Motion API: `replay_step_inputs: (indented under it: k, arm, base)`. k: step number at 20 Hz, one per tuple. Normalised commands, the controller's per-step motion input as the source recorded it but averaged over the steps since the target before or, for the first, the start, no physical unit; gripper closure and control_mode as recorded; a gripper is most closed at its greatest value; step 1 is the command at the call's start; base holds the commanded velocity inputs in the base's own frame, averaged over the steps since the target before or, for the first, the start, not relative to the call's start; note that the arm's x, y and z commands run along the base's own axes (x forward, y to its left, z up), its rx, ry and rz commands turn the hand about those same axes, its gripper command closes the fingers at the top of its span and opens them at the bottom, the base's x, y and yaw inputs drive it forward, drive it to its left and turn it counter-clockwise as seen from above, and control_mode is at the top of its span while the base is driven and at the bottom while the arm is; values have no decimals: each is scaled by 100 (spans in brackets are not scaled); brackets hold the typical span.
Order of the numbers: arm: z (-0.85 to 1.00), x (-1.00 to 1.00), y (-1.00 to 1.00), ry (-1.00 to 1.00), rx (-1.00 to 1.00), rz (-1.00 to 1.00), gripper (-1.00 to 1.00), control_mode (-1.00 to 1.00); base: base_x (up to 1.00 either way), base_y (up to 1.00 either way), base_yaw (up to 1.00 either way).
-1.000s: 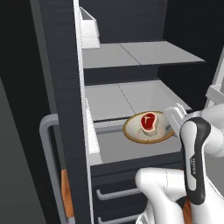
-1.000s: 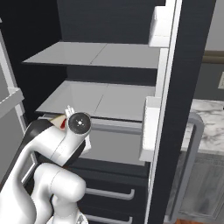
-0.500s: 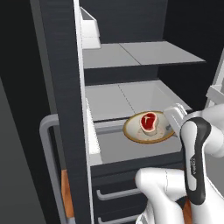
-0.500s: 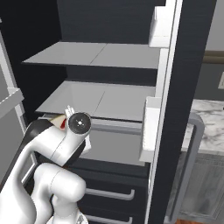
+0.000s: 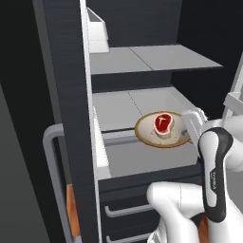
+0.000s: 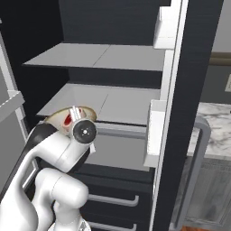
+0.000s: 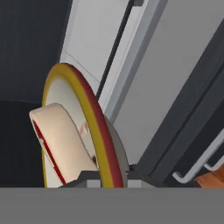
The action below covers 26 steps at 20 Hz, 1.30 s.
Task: Place one of the steaks on the plate and the other in the bowl. Then place the bowl in the fridge.
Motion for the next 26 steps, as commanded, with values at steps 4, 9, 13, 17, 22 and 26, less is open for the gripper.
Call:
replay_step_inputs:
  k: [4,9,13,17,22,26]
  arm:
    - [5,58,29,1,1,-26,100,-100]
    - [1,65,0,0,9,-18,100,-100]
    - [0,66,-3,0,10,-15,100,-100]
    - [0,79,-13,12,5,-13,100,-100]
    - [0,87,-46,27,0,-6,100,-100]
    - [0,51,-34,8,0,-1,100,-100]
  base:
    - [0,0,0]
    - [0,0,0]
    - [0,0,0]
    - [0,0,0]
    - [0,0,0]
    - [0,0,0]
